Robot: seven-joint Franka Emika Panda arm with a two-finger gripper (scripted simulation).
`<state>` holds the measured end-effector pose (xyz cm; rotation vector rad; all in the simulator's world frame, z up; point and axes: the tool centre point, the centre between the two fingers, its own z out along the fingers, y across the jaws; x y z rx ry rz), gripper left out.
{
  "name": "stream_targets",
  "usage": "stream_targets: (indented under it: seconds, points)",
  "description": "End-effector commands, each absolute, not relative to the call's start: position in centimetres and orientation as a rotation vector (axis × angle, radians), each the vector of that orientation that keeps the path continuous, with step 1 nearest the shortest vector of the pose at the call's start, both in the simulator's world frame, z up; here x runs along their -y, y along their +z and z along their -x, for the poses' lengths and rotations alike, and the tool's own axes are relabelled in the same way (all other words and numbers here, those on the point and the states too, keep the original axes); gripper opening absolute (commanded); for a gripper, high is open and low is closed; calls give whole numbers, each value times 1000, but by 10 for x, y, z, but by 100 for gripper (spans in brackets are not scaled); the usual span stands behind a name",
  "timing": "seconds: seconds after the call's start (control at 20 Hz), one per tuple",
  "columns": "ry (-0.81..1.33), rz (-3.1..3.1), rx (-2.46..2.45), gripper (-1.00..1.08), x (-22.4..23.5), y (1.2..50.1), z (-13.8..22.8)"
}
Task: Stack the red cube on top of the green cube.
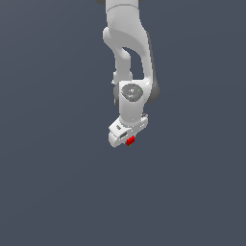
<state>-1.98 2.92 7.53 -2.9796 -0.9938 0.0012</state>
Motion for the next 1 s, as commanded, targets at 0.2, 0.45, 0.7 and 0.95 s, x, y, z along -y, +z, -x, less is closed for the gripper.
stream_targets:
  seconds: [0.2, 0.45, 0.7, 0.95]
  points:
    - [-1, 2980, 994, -100, -29, 66, 40]
    - [-1, 2980, 994, -100, -29, 63, 45]
    - [-1, 2980, 994, 100, -29, 63, 45]
    - [-1, 2980, 994, 100, -29, 63, 45]
